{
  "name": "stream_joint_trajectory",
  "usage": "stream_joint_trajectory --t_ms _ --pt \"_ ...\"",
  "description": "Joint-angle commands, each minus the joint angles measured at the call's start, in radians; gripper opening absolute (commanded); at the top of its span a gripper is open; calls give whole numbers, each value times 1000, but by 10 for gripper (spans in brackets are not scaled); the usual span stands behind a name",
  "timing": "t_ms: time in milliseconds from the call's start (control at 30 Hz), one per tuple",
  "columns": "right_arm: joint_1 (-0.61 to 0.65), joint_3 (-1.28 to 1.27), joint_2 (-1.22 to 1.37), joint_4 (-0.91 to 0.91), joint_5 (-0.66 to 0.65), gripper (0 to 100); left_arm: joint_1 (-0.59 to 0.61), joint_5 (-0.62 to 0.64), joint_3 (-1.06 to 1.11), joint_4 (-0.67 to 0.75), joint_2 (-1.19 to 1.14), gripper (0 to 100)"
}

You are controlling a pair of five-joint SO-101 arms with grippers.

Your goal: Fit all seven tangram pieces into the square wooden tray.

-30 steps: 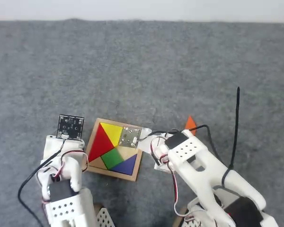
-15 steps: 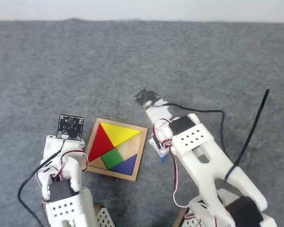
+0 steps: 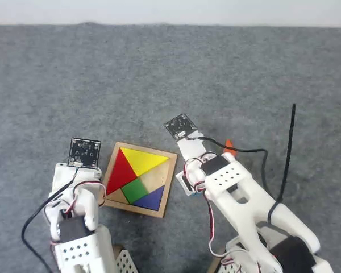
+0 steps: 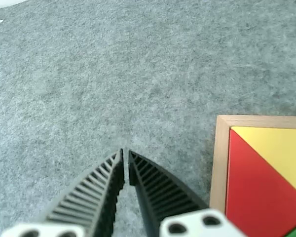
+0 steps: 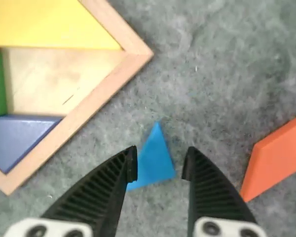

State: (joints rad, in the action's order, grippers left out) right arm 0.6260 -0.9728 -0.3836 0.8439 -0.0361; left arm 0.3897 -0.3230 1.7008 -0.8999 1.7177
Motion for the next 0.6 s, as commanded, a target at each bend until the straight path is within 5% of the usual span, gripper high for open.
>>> stream_joint_trajectory --t_ms 0,567 --pt "7 2 -25 -15 -37 158 -3 -12 -12 -2 17 16" --pt "18 86 154 18 -43 217 -5 -12 -12 -2 17 16"
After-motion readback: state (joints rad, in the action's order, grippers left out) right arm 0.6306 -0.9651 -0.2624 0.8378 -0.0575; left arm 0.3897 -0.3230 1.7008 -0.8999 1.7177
